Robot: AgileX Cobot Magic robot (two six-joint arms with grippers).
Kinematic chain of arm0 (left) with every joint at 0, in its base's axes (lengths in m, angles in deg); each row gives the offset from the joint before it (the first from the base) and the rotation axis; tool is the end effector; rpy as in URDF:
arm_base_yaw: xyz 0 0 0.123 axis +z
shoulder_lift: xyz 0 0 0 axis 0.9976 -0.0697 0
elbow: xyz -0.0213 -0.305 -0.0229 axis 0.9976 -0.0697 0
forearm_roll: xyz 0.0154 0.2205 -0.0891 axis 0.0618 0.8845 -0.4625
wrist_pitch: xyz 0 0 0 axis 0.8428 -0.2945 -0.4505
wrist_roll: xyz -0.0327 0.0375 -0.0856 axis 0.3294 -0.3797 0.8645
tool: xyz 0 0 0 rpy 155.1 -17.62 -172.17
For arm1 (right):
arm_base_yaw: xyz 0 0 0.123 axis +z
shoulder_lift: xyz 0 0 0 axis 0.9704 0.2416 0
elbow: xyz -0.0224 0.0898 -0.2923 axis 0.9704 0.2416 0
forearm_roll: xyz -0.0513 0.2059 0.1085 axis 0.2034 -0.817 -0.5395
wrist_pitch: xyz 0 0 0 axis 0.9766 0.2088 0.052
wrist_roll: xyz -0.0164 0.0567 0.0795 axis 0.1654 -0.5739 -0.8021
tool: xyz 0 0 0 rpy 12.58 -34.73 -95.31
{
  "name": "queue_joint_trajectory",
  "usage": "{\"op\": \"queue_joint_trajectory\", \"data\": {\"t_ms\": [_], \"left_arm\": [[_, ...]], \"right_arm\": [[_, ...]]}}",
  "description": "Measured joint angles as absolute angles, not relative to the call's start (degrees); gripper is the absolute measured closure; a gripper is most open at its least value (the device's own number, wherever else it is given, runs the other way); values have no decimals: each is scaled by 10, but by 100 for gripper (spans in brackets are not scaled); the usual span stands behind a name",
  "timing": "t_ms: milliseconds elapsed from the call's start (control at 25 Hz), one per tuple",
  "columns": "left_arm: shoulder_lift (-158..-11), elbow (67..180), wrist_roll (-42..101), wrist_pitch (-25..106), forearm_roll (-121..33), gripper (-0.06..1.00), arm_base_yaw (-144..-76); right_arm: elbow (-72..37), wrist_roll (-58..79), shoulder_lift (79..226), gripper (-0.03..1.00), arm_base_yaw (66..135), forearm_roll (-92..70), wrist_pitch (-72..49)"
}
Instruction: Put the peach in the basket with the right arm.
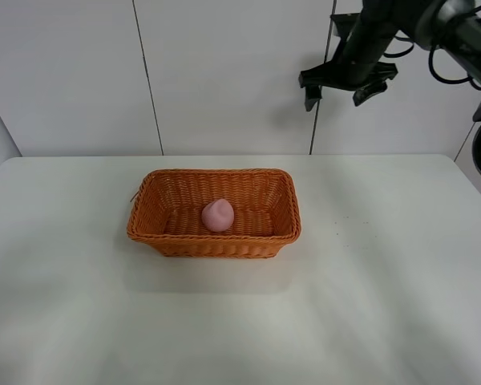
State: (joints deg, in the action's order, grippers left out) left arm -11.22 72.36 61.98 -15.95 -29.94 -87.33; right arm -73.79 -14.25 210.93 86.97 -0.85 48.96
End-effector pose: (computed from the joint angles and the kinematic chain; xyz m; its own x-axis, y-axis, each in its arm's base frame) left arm -0.0312 0.0017 0.2660 -0.4484 0.0398 -0.8930 0.0283 0.9991 0.0304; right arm 0.5007 0.0923 0.3057 -0.8481 -0.1486 -0.5086 -0.1550 0.9875 -0.0302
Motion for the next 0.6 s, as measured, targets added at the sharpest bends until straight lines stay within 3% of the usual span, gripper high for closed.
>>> {"op": "queue_joint_trajectory", "data": {"t_ms": [280,600], "left_arm": [[-112,724,620,-160,-299,-4,-873],[-112,724,620,-160,-299,-4,-873]], "right_arm": [[-738,-143,2110,27,789,-16,490],[-716,-138,2101,27,790,-29,489]]}}
